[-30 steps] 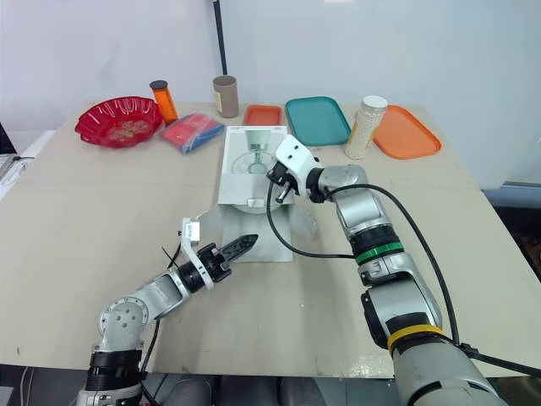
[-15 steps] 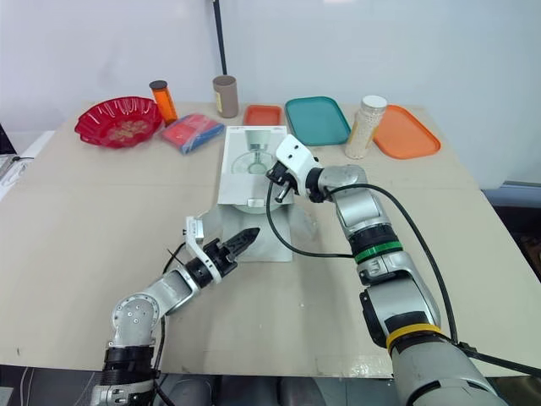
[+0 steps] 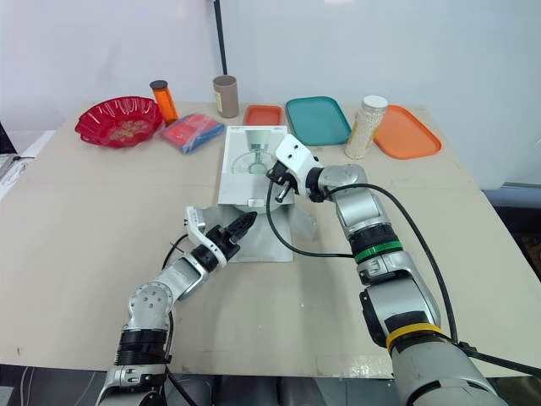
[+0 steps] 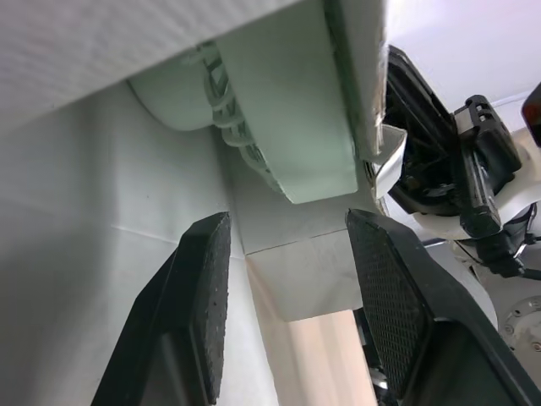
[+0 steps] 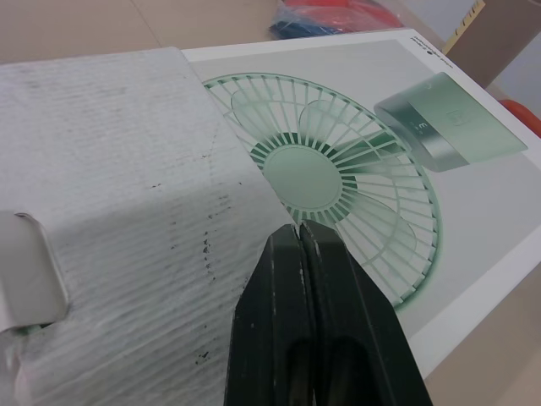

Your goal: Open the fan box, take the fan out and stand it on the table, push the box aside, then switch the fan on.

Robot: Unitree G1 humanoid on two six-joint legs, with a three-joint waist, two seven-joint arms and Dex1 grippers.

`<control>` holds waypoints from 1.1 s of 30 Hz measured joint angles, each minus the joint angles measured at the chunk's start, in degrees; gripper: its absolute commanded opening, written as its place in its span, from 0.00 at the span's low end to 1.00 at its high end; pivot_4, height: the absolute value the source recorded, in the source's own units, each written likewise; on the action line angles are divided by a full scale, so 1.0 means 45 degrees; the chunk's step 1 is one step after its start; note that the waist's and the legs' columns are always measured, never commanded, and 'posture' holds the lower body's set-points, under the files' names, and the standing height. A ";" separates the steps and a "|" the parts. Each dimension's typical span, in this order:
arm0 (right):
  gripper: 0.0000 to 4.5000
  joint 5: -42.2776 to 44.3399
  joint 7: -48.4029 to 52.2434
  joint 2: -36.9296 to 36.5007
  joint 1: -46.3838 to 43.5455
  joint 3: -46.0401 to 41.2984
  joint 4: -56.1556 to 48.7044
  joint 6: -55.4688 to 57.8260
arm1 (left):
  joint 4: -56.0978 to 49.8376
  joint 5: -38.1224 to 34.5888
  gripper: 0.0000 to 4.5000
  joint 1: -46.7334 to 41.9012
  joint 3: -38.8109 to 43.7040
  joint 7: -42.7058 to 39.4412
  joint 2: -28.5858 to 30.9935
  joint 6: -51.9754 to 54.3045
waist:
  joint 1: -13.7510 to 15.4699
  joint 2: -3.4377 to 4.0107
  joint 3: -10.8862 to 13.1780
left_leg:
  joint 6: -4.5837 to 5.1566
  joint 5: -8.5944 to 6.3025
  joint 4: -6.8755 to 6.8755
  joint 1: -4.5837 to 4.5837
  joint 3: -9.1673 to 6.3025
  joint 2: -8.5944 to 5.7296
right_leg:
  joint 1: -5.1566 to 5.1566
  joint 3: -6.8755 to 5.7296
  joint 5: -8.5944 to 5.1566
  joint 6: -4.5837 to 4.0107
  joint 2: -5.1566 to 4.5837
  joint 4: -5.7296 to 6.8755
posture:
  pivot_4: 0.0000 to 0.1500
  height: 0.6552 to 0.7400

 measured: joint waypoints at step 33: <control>0.00 -0.0062 -0.0105 -0.0072 0.0383 -0.0076 -0.0821 0.0496 | 0.1461 -0.0397 0.51 -0.0927 0.0648 0.0122 -0.0741 -0.0204 | -0.0003 -0.0001 0.0000 | 0.0000 0.0000 -0.0002 0.0000 0.0000 -0.0001 | -0.0001 0.0001 -0.0002 0.0003 0.0000 -0.0002 | 1.00 1.00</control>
